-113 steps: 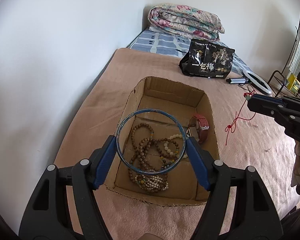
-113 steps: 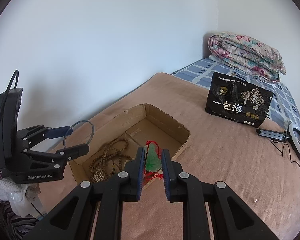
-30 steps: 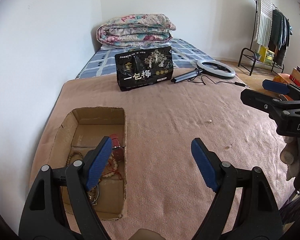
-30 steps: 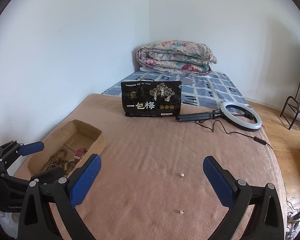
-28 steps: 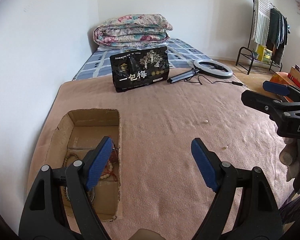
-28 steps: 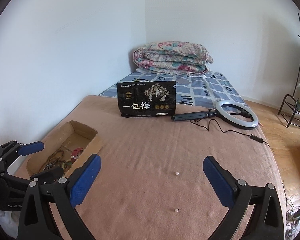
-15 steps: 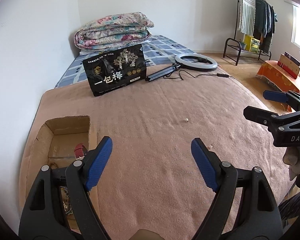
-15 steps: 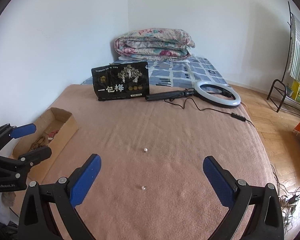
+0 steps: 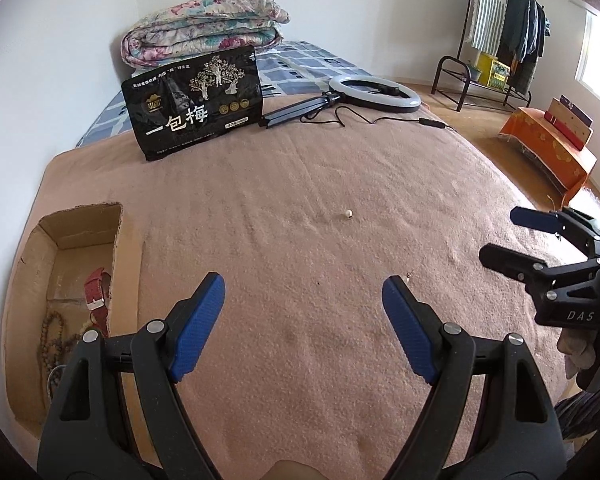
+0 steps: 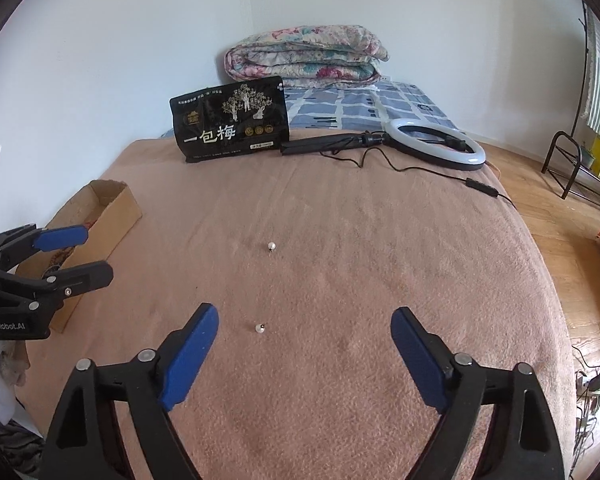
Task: Organize jewelry
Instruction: 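Move both tools back toward the two pearl earrings on the bed, then lower the right tool onto a pearl earring and close it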
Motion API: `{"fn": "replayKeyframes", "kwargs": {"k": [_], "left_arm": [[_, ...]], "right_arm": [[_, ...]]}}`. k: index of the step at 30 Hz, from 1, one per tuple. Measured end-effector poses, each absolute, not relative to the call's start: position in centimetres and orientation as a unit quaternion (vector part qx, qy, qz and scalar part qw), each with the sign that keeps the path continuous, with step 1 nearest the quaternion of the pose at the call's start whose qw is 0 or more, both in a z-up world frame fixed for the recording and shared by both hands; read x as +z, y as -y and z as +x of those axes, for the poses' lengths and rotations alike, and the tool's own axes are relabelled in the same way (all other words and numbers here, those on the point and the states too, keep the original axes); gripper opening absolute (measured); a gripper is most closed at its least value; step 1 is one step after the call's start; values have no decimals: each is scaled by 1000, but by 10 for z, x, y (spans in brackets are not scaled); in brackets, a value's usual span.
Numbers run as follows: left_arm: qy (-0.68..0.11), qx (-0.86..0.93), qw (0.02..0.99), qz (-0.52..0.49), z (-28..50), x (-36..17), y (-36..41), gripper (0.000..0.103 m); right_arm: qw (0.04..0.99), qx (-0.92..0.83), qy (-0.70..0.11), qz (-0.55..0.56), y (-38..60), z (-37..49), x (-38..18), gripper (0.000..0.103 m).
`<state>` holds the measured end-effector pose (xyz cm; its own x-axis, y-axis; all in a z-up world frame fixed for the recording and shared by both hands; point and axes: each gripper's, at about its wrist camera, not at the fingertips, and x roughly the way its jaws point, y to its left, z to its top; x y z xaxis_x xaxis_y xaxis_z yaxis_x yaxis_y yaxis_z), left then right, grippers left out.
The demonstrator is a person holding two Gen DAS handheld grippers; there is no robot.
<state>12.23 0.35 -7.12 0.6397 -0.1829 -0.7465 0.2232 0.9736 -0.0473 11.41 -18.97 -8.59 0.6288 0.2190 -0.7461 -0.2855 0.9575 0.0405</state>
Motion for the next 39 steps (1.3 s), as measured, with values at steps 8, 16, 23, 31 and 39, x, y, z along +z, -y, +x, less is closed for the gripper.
{"fn": "replayKeyframes", "kwargs": {"k": [8,16,23,31,39], "left_arm": [[-403,-124,906,21,145,-87,9,83],[-418,-137,898,14,169,-110,17,74],[-424,-150,893,2,186,-124,21,67],[-432,-161,887,6,202,-139,30,62],[-441,-183,878,0,222,-149,46,49]], "right_arm": [[879,189,-437,-44,178,123,-125,51],[864,214,-454,-46,167,134,-152,35],[862,218,-455,-56,157,144,-158,29],[859,222,-457,-58,154,150,-164,26],[861,213,-454,-83,161,152,-169,15]]}}
